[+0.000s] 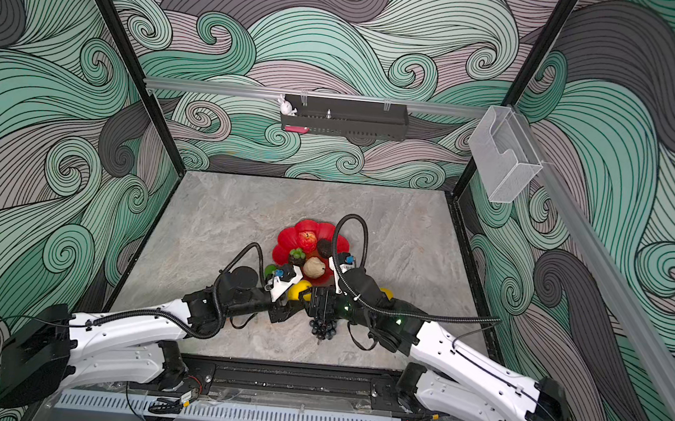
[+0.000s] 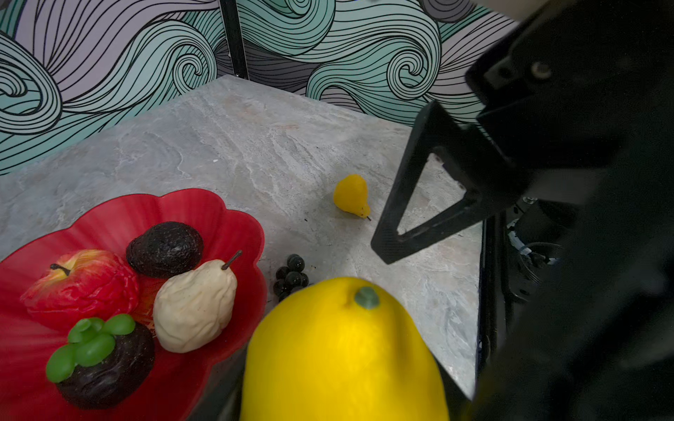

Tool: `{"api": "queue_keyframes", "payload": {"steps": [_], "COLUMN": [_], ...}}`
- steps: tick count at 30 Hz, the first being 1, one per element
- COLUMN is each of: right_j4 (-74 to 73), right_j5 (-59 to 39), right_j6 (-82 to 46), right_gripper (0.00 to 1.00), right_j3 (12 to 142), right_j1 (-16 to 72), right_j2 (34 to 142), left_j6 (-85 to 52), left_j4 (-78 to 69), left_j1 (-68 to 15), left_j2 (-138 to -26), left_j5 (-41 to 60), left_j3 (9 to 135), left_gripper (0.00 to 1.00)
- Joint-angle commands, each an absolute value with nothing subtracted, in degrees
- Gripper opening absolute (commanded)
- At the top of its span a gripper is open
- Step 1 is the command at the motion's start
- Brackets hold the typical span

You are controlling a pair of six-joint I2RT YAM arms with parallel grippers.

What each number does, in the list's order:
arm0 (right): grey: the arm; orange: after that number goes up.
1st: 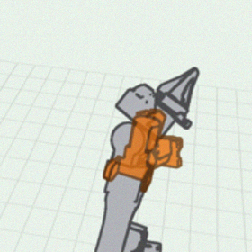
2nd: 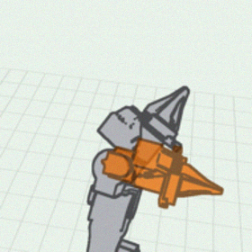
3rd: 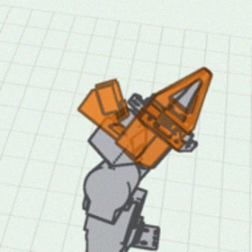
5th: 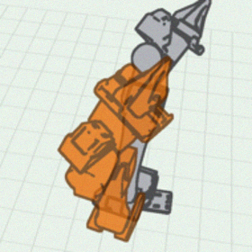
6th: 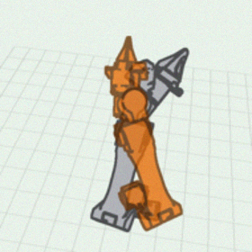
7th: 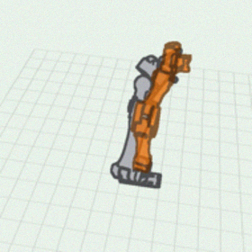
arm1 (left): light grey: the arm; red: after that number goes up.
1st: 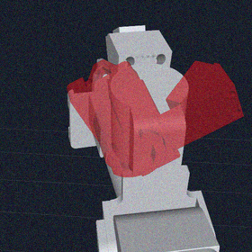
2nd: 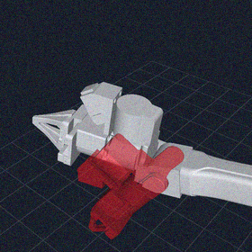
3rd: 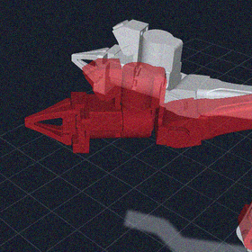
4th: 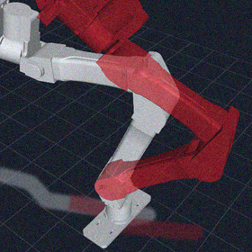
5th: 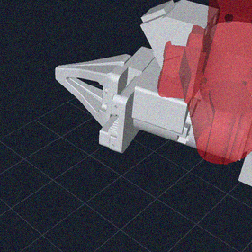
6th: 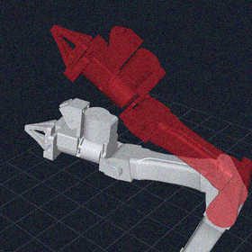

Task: Place and organize the fake fruits in the fruit bowl
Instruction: 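Hold the lemon with the left gripper while the right gripper closes on it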

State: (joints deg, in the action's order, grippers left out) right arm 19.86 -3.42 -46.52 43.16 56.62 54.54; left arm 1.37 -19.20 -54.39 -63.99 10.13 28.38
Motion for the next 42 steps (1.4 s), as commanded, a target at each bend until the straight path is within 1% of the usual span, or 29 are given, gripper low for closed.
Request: {"api": "queue_keyframes", "payload": {"steps": [1,16,24,30,34,40,42], "right_j4": [17.4,17.01,16.6,17.39,17.99,19.27,19.75], "right_j5": [-3.06,-2.94,-2.65,-1.98,-1.16,0.86,1.6], "right_j6": [-47.77,-48.43,-48.78,-48.44,-47.95,-47.73,-47.51], "right_gripper": [0.9,0.7,0.66,0.56,0.52,0.49,0.49], "right_j3": [44.23,45.0,45.52,46.14,46.27,46.41,46.67], "right_j1": [57.33,58.82,59.25,59.34,59.33,59.33,59.25], "right_j2": [55.66,60.59,63.08,63.42,63.03,61.98,61.7], "left_j6": [3.07,3.6,3.85,4.04,3.35,2.13,1.65], "left_j4": [-20.74,-20.92,-20.69,-19.9,-16.06,-15.68,-14.8], "left_j1": [-54.93,-55.81,-56.07,-56.25,-56.25,-56.21,-56.25], "left_j2": [-63.72,-63.38,-63.46,-63.23,-63.1,-61.97,-61.66], "left_j5": [12.39,12.57,12.75,12.48,10.83,9.6,8.19], "left_j3": [28.75,28.5,28.65,28.83,30.61,30.23,30.49], "left_gripper": [0.54,0.55,0.55,0.56,0.6,0.74,0.76]}}
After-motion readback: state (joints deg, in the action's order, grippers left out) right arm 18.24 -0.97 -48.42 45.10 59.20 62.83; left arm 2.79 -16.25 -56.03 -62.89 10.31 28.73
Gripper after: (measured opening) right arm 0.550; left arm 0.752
